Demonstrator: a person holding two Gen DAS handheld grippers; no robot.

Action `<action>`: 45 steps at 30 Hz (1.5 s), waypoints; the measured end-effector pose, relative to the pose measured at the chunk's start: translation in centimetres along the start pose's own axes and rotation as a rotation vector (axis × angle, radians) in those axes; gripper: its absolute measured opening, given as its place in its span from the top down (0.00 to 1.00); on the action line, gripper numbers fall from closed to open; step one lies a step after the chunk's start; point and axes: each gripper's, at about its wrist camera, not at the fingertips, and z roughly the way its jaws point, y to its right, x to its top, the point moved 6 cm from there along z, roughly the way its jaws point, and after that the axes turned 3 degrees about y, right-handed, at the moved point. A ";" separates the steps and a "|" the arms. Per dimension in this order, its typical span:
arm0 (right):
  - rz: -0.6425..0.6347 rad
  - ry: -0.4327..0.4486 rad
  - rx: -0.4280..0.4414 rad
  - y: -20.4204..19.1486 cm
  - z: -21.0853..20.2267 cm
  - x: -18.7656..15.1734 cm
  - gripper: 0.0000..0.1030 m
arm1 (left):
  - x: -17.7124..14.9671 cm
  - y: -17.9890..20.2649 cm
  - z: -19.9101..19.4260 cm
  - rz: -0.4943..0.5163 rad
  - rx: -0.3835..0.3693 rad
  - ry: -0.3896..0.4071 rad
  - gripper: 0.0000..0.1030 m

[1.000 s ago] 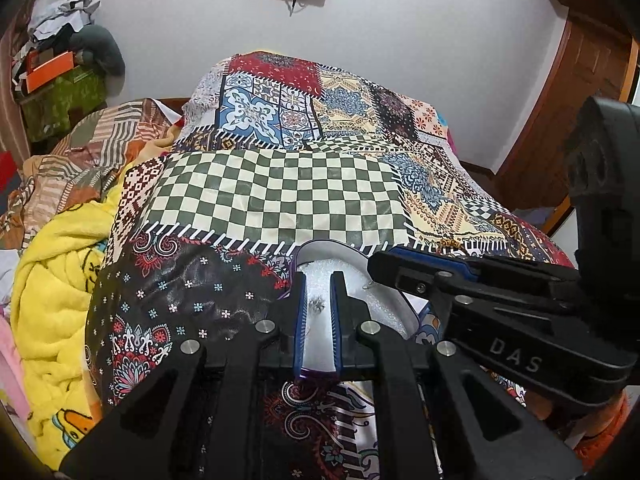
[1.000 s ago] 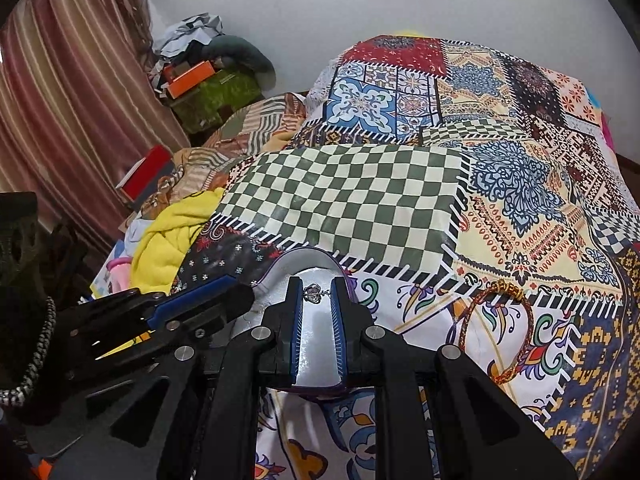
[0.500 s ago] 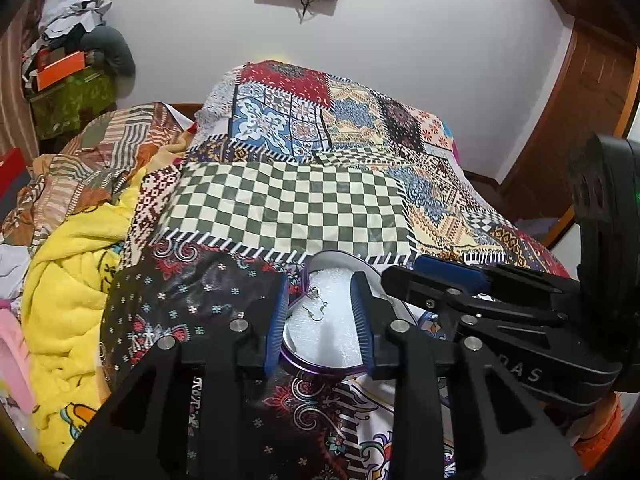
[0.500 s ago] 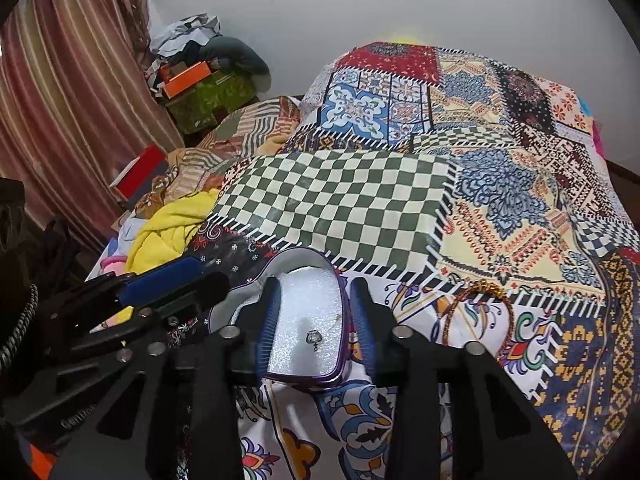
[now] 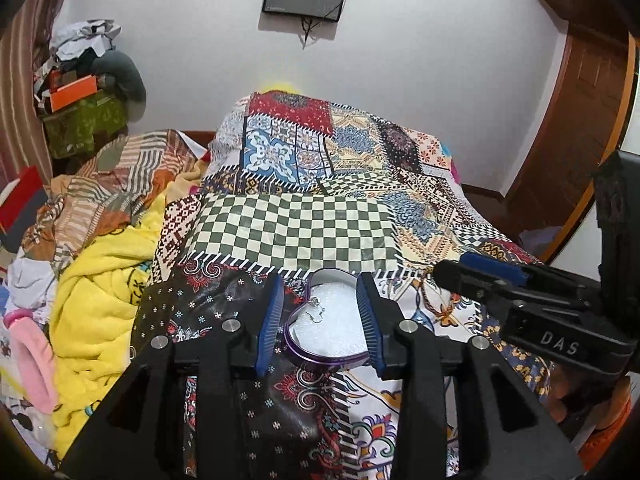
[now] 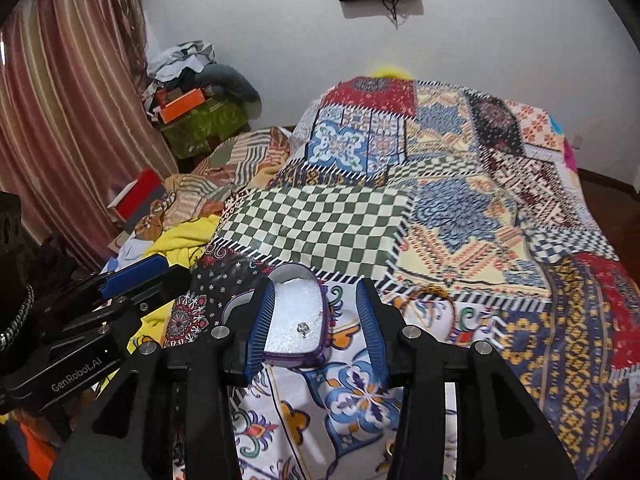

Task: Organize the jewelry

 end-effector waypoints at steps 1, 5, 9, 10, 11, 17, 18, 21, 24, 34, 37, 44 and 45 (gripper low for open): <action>-0.005 0.007 -0.009 0.1 -0.6 0.0 0.62 | 0.0 0.2 -0.2 0.004 0.000 0.003 0.60; -0.007 0.034 -0.042 0.7 -2.9 -0.2 0.62 | -0.1 1.4 -1.6 0.034 -0.007 0.017 0.57; 0.046 0.052 -0.075 2.5 -4.8 -0.7 0.62 | -0.5 2.9 -2.1 0.045 -0.037 0.011 0.55; 0.061 0.054 -0.085 3.0 -5.2 -0.9 0.62 | -0.5 3.3 -2.1 0.050 -0.047 0.006 0.55; 0.074 0.054 -0.097 3.6 -5.7 -1.1 0.62 | -0.7 3.9 -2.1 0.054 -0.059 0.001 0.55; 0.102 0.045 -0.178 6.0 -7.8 -2.8 0.62 | -2.4 6.8 -1.2 0.087 -0.112 -0.051 0.55; 0.105 0.040 -0.187 6.4 -8.0 -3.3 0.62 | -2.7 7.2 -1.0 0.091 -0.120 -0.061 0.55; 0.123 0.024 -0.213 7.6 -8.5 -4.4 0.62 | -4.1 8.7 0.1 0.105 -0.165 -0.119 0.55; 0.146 0.010 -0.230 8.7 -9.0 -5.5 0.62 | -5.8 10.3 1.5 0.147 -0.179 -0.178 0.55; 0.179 -0.047 -0.267 11.2 -9.5 -8.6 0.62 | -9.1 14.6 4.8 0.217 -0.261 -0.286 0.55; 0.186 -0.055 -0.261 11.5 -9.4 -9.0 0.62 | -9.7 15.4 5.9 0.232 -0.277 -0.316 0.63; 0.174 -0.079 -0.252 11.4 -8.8 -9.6 0.62 | -11.1 16.3 8.7 0.235 -0.293 -0.384 0.74; 0.177 -0.084 -0.246 11.3 -8.6 -9.7 0.62 | -11.2 16.3 8.9 0.234 -0.290 -0.389 0.76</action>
